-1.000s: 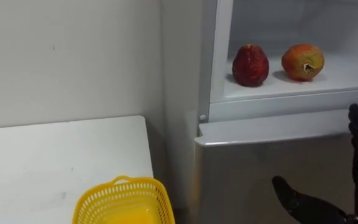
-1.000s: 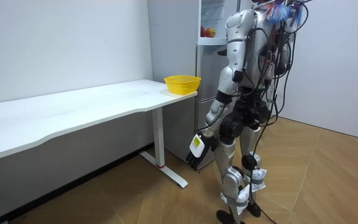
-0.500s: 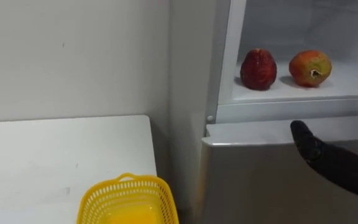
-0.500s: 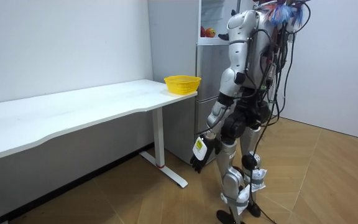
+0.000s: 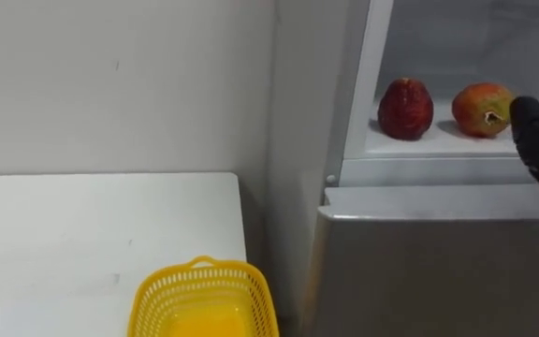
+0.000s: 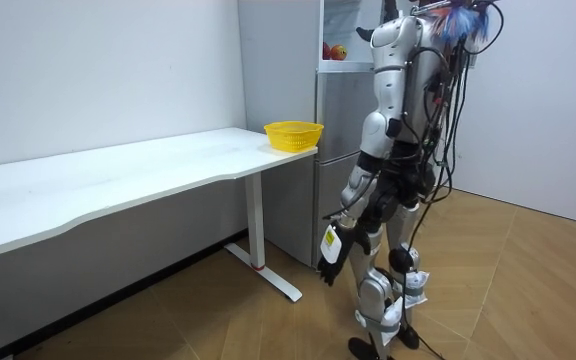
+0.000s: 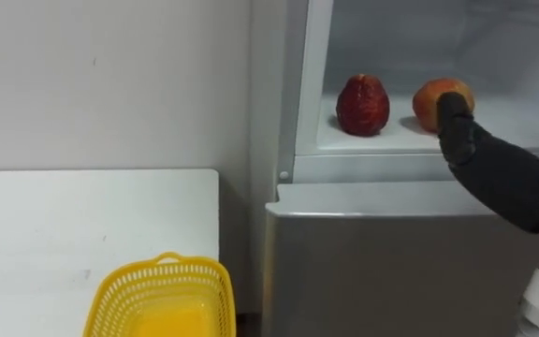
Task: Retrieve from the upper fridge
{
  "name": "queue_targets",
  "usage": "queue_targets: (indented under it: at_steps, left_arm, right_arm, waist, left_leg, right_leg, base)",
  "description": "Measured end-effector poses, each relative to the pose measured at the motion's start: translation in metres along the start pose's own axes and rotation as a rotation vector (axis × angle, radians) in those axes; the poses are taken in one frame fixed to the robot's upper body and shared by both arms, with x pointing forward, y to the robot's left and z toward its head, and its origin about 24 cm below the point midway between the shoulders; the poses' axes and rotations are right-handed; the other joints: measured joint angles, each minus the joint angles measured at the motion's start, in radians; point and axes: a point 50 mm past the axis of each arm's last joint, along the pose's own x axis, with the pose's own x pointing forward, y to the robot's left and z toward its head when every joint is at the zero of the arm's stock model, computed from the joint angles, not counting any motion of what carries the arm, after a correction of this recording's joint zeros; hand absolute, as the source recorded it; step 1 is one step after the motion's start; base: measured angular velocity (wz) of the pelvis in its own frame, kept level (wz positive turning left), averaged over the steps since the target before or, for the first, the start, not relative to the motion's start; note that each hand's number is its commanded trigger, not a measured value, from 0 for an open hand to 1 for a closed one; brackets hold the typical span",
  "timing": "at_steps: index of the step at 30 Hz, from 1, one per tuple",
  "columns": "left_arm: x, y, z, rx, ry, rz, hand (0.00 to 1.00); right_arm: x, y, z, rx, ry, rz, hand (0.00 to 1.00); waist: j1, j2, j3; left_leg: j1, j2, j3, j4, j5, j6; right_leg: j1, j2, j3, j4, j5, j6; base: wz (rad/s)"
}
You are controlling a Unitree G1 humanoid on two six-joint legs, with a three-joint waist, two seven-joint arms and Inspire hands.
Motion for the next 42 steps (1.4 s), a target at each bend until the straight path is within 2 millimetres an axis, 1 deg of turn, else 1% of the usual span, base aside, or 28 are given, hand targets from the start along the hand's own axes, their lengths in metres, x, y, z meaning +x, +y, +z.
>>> queue_targets:
  at_steps: [3, 9, 13, 17, 22, 25, 27, 30, 34, 39, 42]
  left_arm:
    - [0.001, 0.001, 0.006, 0.006, -0.009, -0.009, 0.00]
    - [0.002, 0.005, 0.013, 0.009, -0.016, -0.001, 0.00]
    - [0.003, 0.006, 0.013, 0.009, -0.012, 0.002, 0.00]
    - [0.003, 0.008, 0.015, 0.007, -0.012, 0.006, 0.00]
    - [0.003, 0.009, 0.017, 0.004, -0.017, 0.009, 0.00]
    - [0.003, 0.011, 0.019, 0.006, -0.022, 0.013, 0.00]
    - [0.003, 0.013, 0.020, 0.003, -0.026, 0.013, 0.00]
    - [0.003, 0.013, 0.019, -0.011, -0.029, 0.002, 0.00]
    - [0.002, 0.012, 0.017, -0.012, -0.027, -0.017, 0.00]
    - [0.002, 0.011, 0.016, 0.016, -0.029, -0.030, 0.00]
    - [0.002, 0.013, 0.017, 0.019, -0.031, -0.027, 0.00]
  right_arm:
    - [0.002, 0.002, -0.005, 0.022, 0.030, 0.002, 0.00]
    - [0.017, 0.013, -0.020, 0.079, 0.113, 0.002, 0.00]
    - [0.019, 0.017, -0.028, 0.074, 0.154, 0.021, 0.00]
    - [0.019, 0.019, -0.030, 0.074, 0.168, 0.037, 0.00]
    - [0.027, 0.025, -0.031, 0.093, 0.166, 0.059, 0.00]
    - [0.030, 0.029, -0.036, 0.119, 0.198, 0.068, 0.00]
    - [0.032, 0.031, -0.043, 0.099, 0.217, 0.087, 0.00]
    - [0.036, 0.032, -0.048, 0.077, 0.226, 0.101, 0.00]
    - [0.037, 0.033, -0.051, 0.067, 0.234, 0.106, 0.00]
    - [0.031, 0.036, -0.062, 0.051, 0.286, 0.181, 0.00]
    - [0.030, 0.038, -0.064, 0.046, 0.292, 0.218, 0.00]
  waist:
    - [0.006, 0.004, 0.0046]
    - [0.012, 0.000, 0.0044]
    - [0.018, -0.006, 0.0053]
    - [0.037, -0.008, 0.0047]
    - [0.036, -0.007, 0.0049]
    - [0.036, -0.007, 0.0051]
    - [0.036, -0.007, 0.0052]
    - [0.038, -0.006, 0.0056]
    - [0.039, -0.007, 0.0053]
    - [0.042, -0.008, 0.0055]
    - [0.044, -0.009, 0.0054]
  left_leg:
    - [-0.006, -0.001, -0.005, 0.006, 0.000, 0.000]
    - [-0.007, -0.001, -0.009, 0.011, 0.001, -0.001]
    - [-0.001, -0.002, -0.012, 0.012, 0.001, -0.001]
    - [-0.001, -0.002, -0.012, 0.012, 0.001, -0.001]
    - [-0.002, -0.003, -0.020, 0.017, 0.001, -0.001]
    - [-0.001, -0.003, -0.027, 0.023, 0.001, -0.001]
    - [0.000, -0.004, -0.037, 0.027, 0.001, -0.001]
    - [-0.001, -0.004, -0.039, 0.029, 0.001, -0.001]
    - [0.000, -0.004, -0.041, 0.030, 0.001, -0.001]
    - [0.001, -0.005, -0.041, 0.031, 0.001, 0.000]
    - [0.001, -0.005, -0.040, 0.031, 0.001, 0.000]
  right_leg:
    - [-0.001, -0.002, -0.005, 0.000, 0.000, 0.000]
    - [0.000, -0.002, -0.008, 0.000, 0.000, 0.000]
    - [0.010, -0.003, -0.009, -0.002, 0.000, 0.000]
    - [0.010, -0.003, -0.010, -0.002, 0.000, 0.000]
    - [0.015, -0.005, -0.024, -0.002, 0.000, 0.000]
    - [0.023, -0.006, -0.031, -0.003, 0.000, 0.000]
    - [0.027, -0.007, -0.042, -0.003, 0.000, 0.000]
    - [0.028, -0.007, -0.046, -0.002, 0.000, 0.000]
    - [0.029, -0.008, -0.052, -0.002, 0.000, 0.000]
    - [0.029, -0.010, -0.053, 0.000, 0.000, 0.000]
    - [0.027, -0.009, -0.052, 0.001, 0.000, 0.000]
  base:
    - [0.05]
    - [0.00]
    - [0.03]
    - [0.00]
    - [0.05]
    - [0.09]
    - [0.11]
    - [0.02]
    - [0.01]
    - [0.00]
    - [0.00]
